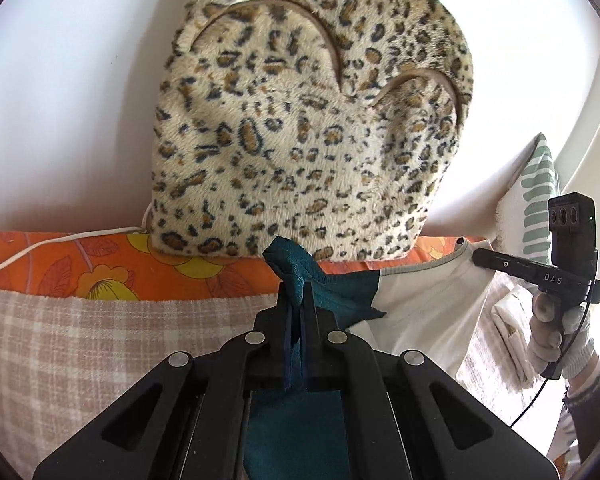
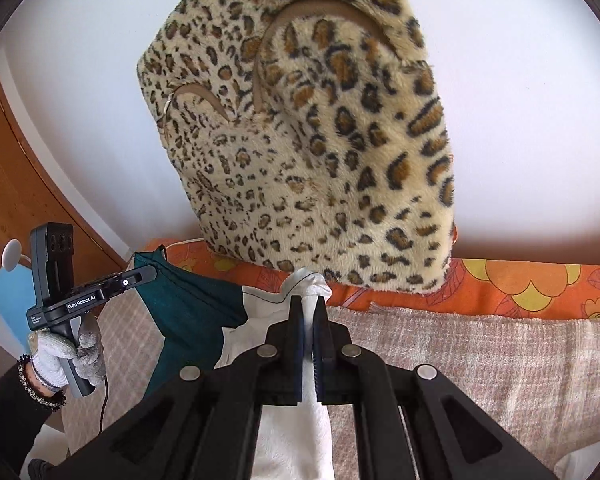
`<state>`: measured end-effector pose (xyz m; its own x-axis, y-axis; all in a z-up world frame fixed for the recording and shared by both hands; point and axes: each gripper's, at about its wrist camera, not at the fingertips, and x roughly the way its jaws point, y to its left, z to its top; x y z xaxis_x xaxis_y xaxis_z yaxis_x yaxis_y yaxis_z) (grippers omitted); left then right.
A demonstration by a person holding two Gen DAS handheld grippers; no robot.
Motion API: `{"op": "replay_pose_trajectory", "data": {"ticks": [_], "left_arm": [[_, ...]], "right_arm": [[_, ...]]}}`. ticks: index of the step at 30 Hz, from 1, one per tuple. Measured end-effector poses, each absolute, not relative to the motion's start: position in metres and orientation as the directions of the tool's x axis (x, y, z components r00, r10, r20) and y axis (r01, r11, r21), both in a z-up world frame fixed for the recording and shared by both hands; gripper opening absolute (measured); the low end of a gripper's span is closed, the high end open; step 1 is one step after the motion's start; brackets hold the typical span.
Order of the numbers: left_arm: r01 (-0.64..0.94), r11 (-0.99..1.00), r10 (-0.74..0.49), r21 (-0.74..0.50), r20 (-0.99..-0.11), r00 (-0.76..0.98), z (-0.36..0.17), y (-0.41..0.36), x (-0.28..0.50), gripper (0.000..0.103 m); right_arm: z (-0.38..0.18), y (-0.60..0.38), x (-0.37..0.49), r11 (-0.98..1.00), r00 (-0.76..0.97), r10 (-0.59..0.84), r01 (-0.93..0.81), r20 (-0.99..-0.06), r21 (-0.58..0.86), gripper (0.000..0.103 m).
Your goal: Fold small clothes
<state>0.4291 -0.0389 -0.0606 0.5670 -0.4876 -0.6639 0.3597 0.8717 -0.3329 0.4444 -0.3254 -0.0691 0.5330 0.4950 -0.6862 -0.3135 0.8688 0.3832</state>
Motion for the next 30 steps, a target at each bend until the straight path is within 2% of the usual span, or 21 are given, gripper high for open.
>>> {"op": "replay_pose_trajectory", "data": {"ticks": [8,15,23,30], "left_arm": [[0.406,0.86,-0.503,-0.311,-0.658,0.56,-0.031,-0.036,0.352,0.002],[0.451,0.854,-0.496,-0.259,-0.664,0.559,-0.023,-0.037,0.264,0.002],[0.499,0.844,-0.473,-0.196,-0.712,0.52,-0.061,-0.024,0.169,0.002],[0.486,0.864,-0.404,-0.135,-0.762,0.506,-0.102,-0.013,0.135,0.002]], "right_arm": [[-0.026,-0.315,0.36,0.873,0.522,0.477,-0.375,-0.707,0.312,0.001],[-0.018,-0.299,0.273,0.879,0.514,0.457,-0.385,-0.726,0.281,0.001],[-0.069,-0.279,0.168,0.87,0.457,0.437,-0.435,-0.775,0.234,0.001],[-0.102,-0.295,0.134,0.898,0.468,0.38,-0.393,-0.798,0.198,0.001]]}}
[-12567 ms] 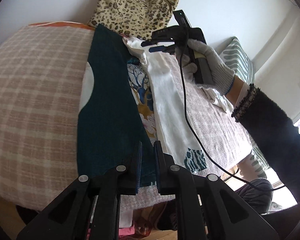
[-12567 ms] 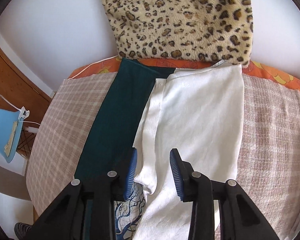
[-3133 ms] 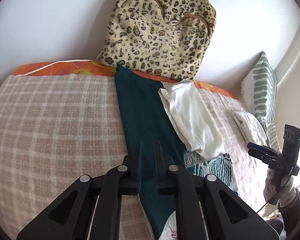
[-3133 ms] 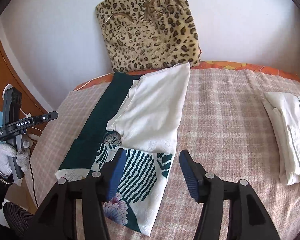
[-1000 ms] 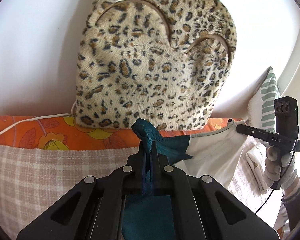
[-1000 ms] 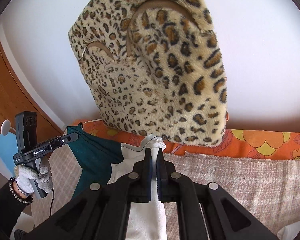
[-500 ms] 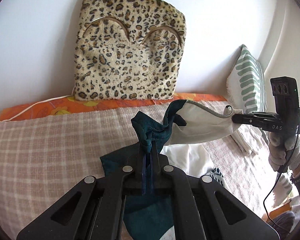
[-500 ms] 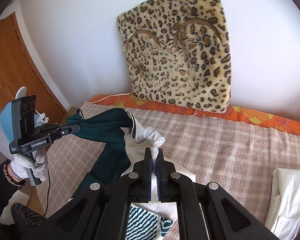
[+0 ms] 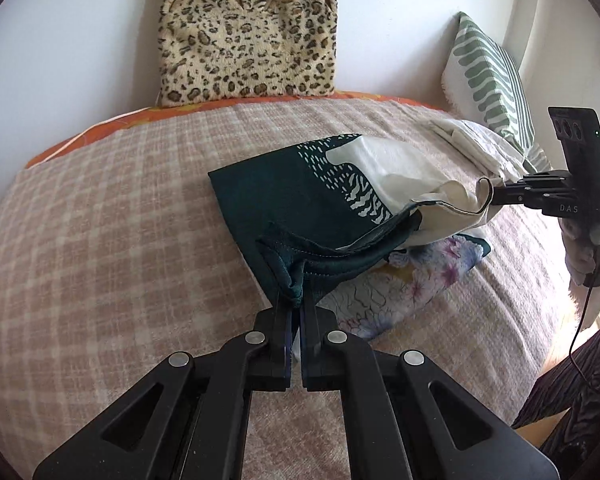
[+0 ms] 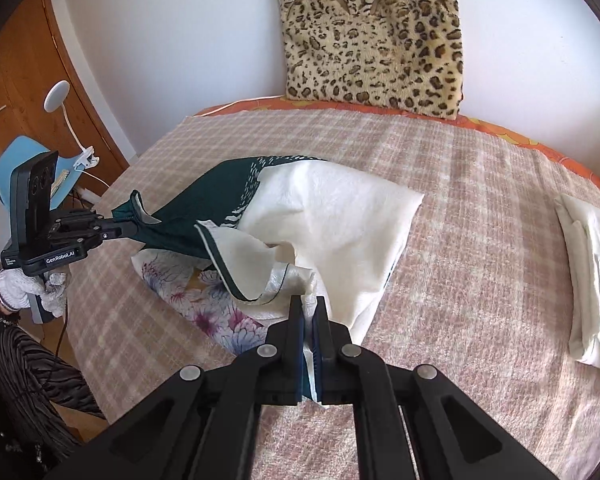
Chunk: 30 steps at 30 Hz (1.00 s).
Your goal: Fold small clothes
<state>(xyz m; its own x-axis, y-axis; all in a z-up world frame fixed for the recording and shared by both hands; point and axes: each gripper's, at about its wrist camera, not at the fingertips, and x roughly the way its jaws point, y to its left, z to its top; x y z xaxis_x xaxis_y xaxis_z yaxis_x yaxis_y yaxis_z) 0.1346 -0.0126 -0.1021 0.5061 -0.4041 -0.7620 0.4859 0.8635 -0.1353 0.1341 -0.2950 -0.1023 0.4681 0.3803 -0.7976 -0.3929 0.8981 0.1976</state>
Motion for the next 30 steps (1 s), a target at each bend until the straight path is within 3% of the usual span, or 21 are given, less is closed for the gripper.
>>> {"op": "replay_pose_trajectory", "data": {"ticks": [4,11,13,15,16,24,30], "left_arm": [[0.47,0.869,-0.411,-0.156,-0.756,0.51,-0.105,-0.005,0.129,0.002],[0.515,0.851,-0.377,-0.104,-0.802,0.462,-0.107,0.001,0.108,0.005],[0.533,0.84,-0.388,-0.104,-0.801,0.456,-0.1,0.006,0.101,0.005],[0.526,0.841,-0.403,-0.129,-0.797,0.45,-0.093,0.014,0.097,0.005],[0.525,0.838,-0.417,-0.147,-0.793,0.444,-0.089,0.018,0.095,0.005],[0.496,0.846,-0.466,-0.195,-0.722,0.511,-0.056,0.02,0.1,0.005],[0.449,0.854,-0.474,-0.263,-0.748,0.465,-0.089,-0.019,0.136,0.005]], "right_arm": [[-0.102,-0.303,0.124,0.905,0.494,0.37,-0.385,-0.787,0.183,0.001],[-0.107,-0.29,0.1,0.885,0.496,0.289,-0.466,-0.819,0.03,0.003],[-0.109,-0.286,0.089,0.865,0.484,0.256,-0.501,-0.837,-0.025,0.007],[-0.11,-0.286,0.081,0.856,0.478,0.225,-0.514,-0.849,-0.062,0.035],[-0.109,-0.289,0.077,0.857,0.478,0.215,-0.511,-0.851,-0.071,0.035],[-0.07,-0.299,0.076,0.877,0.519,0.393,-0.459,-0.759,0.14,0.034],[-0.099,-0.274,0.116,0.895,0.484,0.396,-0.394,-0.78,0.209,0.035]]}}
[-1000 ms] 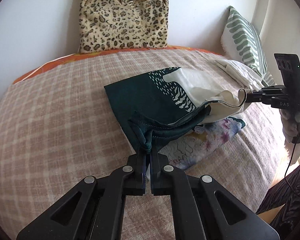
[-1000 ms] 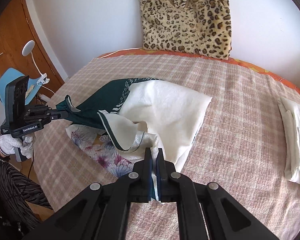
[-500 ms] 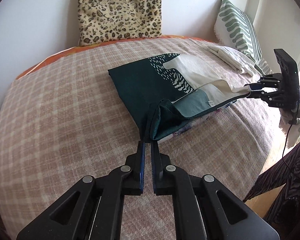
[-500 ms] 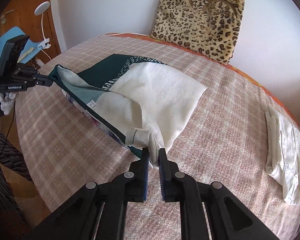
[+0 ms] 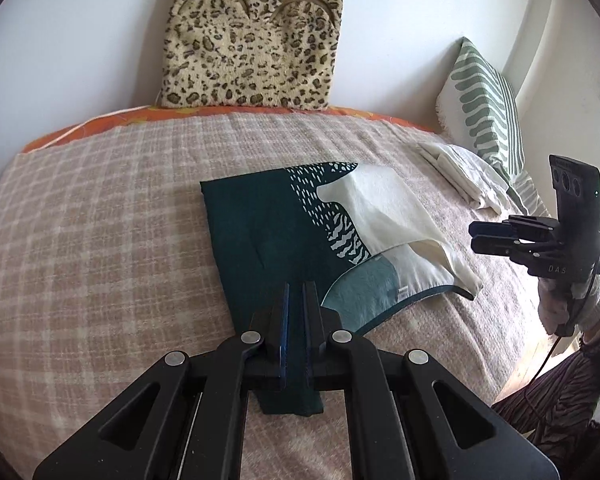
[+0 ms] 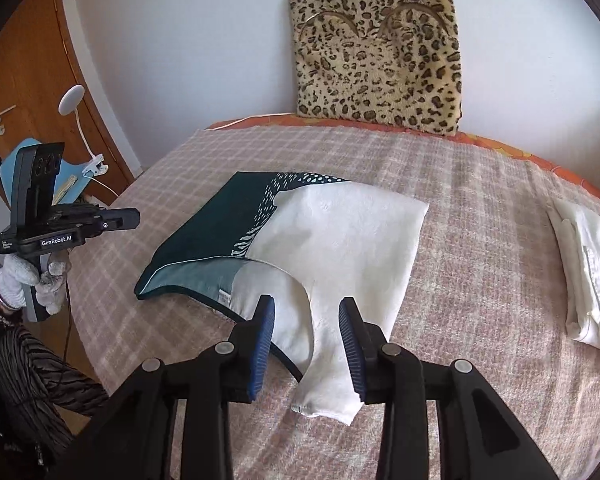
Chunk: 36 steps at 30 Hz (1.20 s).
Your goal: Fold small clothes
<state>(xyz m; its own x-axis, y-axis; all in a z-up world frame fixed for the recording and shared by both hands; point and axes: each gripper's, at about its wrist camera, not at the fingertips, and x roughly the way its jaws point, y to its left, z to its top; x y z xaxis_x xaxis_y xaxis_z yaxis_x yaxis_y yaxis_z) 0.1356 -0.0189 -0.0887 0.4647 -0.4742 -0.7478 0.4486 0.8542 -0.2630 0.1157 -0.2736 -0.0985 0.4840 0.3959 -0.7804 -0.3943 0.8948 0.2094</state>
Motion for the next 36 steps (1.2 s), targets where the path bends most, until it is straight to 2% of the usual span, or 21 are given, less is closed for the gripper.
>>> {"op": "replay_pose_trajectory", "data": {"ticks": [6,9,13,17,22,24,25,26,32,36], "left_arm": [[0.444,0.853,-0.446,-0.273,-0.824,0.349,-0.134,-0.042,0.147,0.005],[0.447,0.852,-0.446,-0.275,-0.826,0.343,-0.141,-0.04,0.146,0.005],[0.416,0.863,-0.445,-0.285,-0.82,0.36,-0.137,-0.035,0.149,0.005],[0.373,0.876,-0.447,-0.307,-0.807,0.386,-0.13,-0.029,0.155,0.006],[0.356,0.882,-0.448,-0.31,-0.786,0.426,-0.115,-0.029,0.154,0.009],[0.368,0.883,-0.44,-0.29,-0.785,0.436,-0.11,-0.033,0.154,0.027],[0.367,0.885,-0.437,-0.286,-0.781,0.446,-0.108,-0.033,0.153,0.052],[0.368,0.884,-0.442,-0.288,-0.771,0.46,-0.105,-0.033,0.152,0.061],[0.335,0.888,-0.446,-0.316,-0.769,0.458,-0.11,-0.018,0.153,0.061],[0.278,0.887,-0.459,-0.369,-0.771,0.441,-0.123,-0.004,0.157,0.061]], "right_arm": [[-0.148,-0.278,0.118,0.909,0.357,0.292,-0.392,-0.887,0.141,0.033],[-0.149,-0.292,0.111,0.907,0.324,0.3,-0.387,-0.897,0.164,0.032],[-0.12,-0.302,0.116,0.897,0.382,0.383,-0.371,-0.841,0.24,0.031],[-0.092,-0.287,0.147,0.884,0.467,0.441,-0.376,-0.766,0.279,0.019],[-0.087,-0.251,0.207,0.854,0.472,0.508,-0.385,-0.72,0.35,0.016],[-0.095,-0.234,0.23,0.851,0.45,0.512,-0.383,-0.731,0.36,0.016],[-0.102,-0.226,0.241,0.852,0.439,0.509,-0.381,-0.74,0.36,0.016],[-0.109,-0.22,0.252,0.849,0.42,0.513,-0.379,-0.749,0.368,0.016],[-0.154,-0.209,0.286,0.885,0.358,0.442,-0.322,-0.822,0.336,0.016],[-0.169,-0.228,0.293,0.893,0.348,0.442,-0.256,-0.827,0.37,0.013]]}}
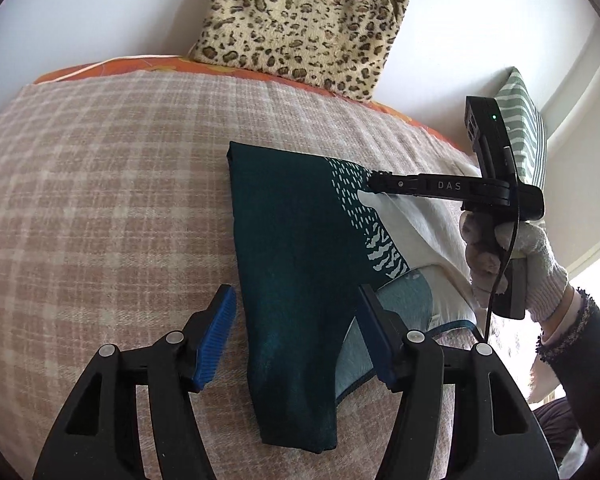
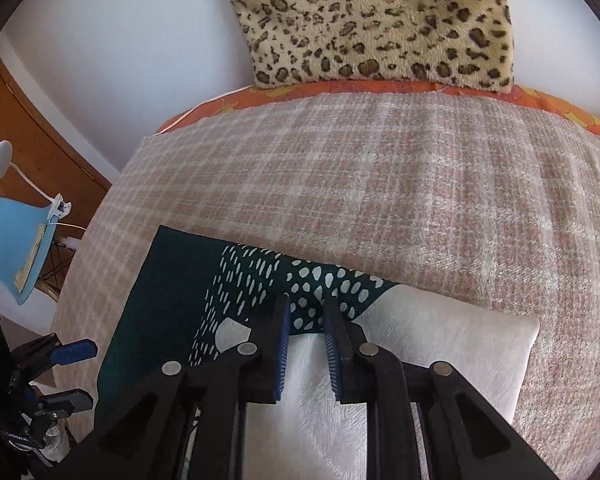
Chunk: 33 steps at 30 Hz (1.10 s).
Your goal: Fold small clothes
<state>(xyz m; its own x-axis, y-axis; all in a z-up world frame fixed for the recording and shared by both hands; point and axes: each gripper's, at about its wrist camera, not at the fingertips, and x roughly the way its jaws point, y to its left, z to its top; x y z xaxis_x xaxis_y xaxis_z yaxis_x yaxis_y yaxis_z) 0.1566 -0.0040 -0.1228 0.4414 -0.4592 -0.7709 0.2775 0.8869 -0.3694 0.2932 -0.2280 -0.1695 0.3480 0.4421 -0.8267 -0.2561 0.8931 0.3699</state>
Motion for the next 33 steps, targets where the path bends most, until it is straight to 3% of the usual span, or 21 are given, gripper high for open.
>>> {"op": "replay_pose_trajectory", "data": {"ticks": [7,8,15,33], "left_arm": [[0.245,0.908,-0.417,-0.34,-0.783,0.461,-0.122,-0.003,0.159,0.061],[0.249,0.912,-0.408,-0.326,-0.782,0.472,-0.119,-0.005,0.158,0.061],[0.291,0.924,-0.371,-0.247,-0.762,0.53,-0.098,-0.018,0.151,0.061],[0.255,0.931,-0.36,-0.26,-0.773,0.523,-0.103,-0.006,0.153,0.061]], "right_arm": [[-0.158,-0.238,0.281,0.913,0.379,0.399,-0.248,-0.835,0.323,0.016],[-0.154,-0.237,0.277,0.913,0.39,0.399,-0.257,-0.83,0.318,0.02],[-0.144,-0.216,0.258,0.884,0.376,0.441,-0.338,-0.815,0.323,0.019],[-0.158,-0.204,0.245,0.893,0.333,0.4,-0.351,-0.854,0.282,0.02]]}}
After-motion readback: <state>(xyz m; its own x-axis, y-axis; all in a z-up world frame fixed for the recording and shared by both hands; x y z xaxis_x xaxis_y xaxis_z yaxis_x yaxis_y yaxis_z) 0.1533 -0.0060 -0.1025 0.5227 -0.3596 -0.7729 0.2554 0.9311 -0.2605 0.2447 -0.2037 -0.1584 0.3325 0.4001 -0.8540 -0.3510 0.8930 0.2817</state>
